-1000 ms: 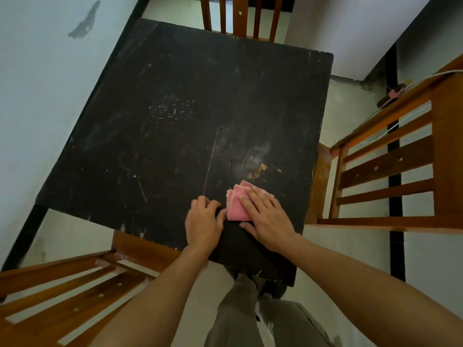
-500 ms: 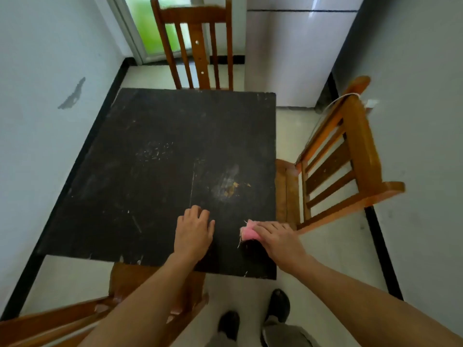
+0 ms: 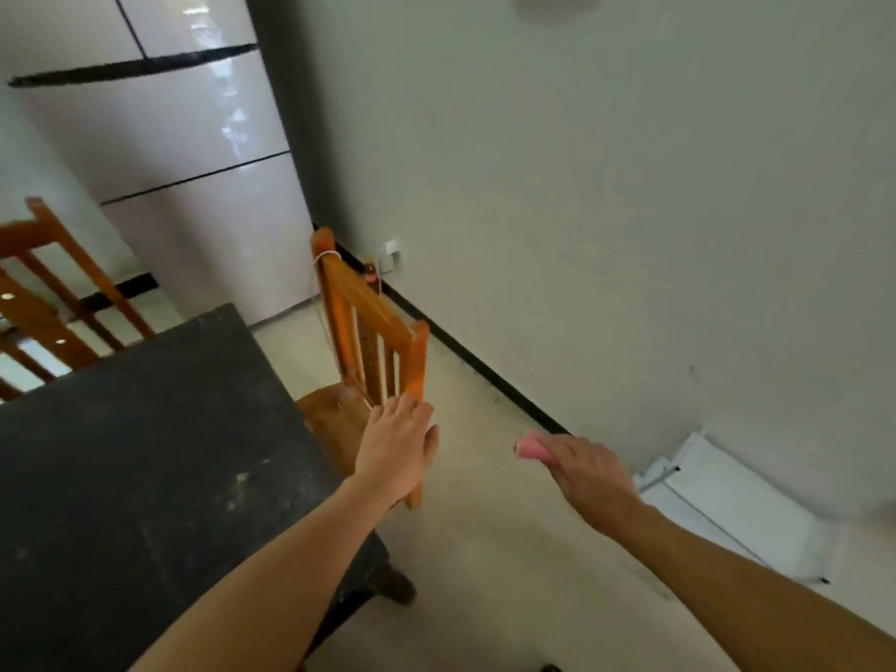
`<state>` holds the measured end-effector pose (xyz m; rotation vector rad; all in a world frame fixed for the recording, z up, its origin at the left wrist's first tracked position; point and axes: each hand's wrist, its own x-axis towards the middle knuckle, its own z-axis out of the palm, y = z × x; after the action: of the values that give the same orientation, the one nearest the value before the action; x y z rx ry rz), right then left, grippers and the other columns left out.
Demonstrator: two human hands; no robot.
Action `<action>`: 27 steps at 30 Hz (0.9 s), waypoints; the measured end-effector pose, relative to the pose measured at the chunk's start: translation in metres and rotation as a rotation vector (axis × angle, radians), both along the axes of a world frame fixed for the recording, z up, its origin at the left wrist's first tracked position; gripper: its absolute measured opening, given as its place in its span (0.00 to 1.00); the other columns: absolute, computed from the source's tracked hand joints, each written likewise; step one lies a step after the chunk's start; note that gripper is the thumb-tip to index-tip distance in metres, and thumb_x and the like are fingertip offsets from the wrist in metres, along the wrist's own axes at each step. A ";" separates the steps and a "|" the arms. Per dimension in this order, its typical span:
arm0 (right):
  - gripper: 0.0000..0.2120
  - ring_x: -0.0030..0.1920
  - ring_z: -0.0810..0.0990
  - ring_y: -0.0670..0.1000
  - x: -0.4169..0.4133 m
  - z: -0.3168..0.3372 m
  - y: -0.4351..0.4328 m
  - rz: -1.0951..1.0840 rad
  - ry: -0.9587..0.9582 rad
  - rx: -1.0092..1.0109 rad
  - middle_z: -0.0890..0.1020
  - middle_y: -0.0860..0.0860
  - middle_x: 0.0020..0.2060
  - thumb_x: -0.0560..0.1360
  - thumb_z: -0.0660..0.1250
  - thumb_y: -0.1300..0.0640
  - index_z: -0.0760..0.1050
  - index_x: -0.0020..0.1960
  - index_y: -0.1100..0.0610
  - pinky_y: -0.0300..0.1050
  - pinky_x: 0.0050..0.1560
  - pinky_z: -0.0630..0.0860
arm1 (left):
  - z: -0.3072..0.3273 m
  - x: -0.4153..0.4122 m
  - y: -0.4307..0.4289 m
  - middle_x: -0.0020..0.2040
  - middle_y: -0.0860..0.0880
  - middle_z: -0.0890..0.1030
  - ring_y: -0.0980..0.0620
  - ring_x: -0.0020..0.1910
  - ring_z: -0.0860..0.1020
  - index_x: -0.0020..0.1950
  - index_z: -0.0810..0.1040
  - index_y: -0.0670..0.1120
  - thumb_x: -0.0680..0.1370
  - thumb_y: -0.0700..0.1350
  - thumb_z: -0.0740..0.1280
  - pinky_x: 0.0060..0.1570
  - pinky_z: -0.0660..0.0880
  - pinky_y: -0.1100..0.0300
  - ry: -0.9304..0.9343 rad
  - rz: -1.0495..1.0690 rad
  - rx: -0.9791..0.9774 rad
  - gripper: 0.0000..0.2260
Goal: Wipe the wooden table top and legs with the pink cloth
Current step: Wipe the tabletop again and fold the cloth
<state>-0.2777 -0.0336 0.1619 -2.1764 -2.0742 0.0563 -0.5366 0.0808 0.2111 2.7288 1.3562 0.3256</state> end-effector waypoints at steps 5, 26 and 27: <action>0.19 0.59 0.78 0.52 0.085 0.029 -0.072 -0.280 -0.017 -0.061 0.75 0.46 0.66 0.83 0.54 0.49 0.66 0.74 0.46 0.47 0.57 0.73 | 0.012 0.122 -0.014 0.58 0.48 0.72 0.49 0.57 0.70 0.62 0.72 0.47 0.82 0.51 0.53 0.58 0.68 0.54 0.009 -0.240 0.007 0.14; 0.15 0.43 0.83 0.58 0.346 -0.122 -0.222 -0.712 0.202 -0.154 0.84 0.53 0.47 0.74 0.71 0.59 0.77 0.61 0.57 0.53 0.37 0.79 | -0.139 0.447 -0.107 0.55 0.45 0.76 0.45 0.55 0.73 0.58 0.76 0.44 0.80 0.50 0.59 0.53 0.68 0.52 0.220 -0.476 -0.331 0.13; 0.16 0.44 0.82 0.58 0.349 -0.132 -0.217 -0.715 0.204 -0.157 0.84 0.53 0.47 0.74 0.71 0.60 0.78 0.61 0.57 0.53 0.37 0.79 | -0.149 0.452 -0.102 0.56 0.46 0.75 0.45 0.55 0.73 0.59 0.75 0.44 0.80 0.50 0.59 0.54 0.68 0.53 0.225 -0.480 -0.345 0.13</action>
<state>0.0710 -0.2505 0.0303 -2.7305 -1.1314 0.3538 -0.0842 -0.0208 0.0616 2.7240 0.6627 -0.2321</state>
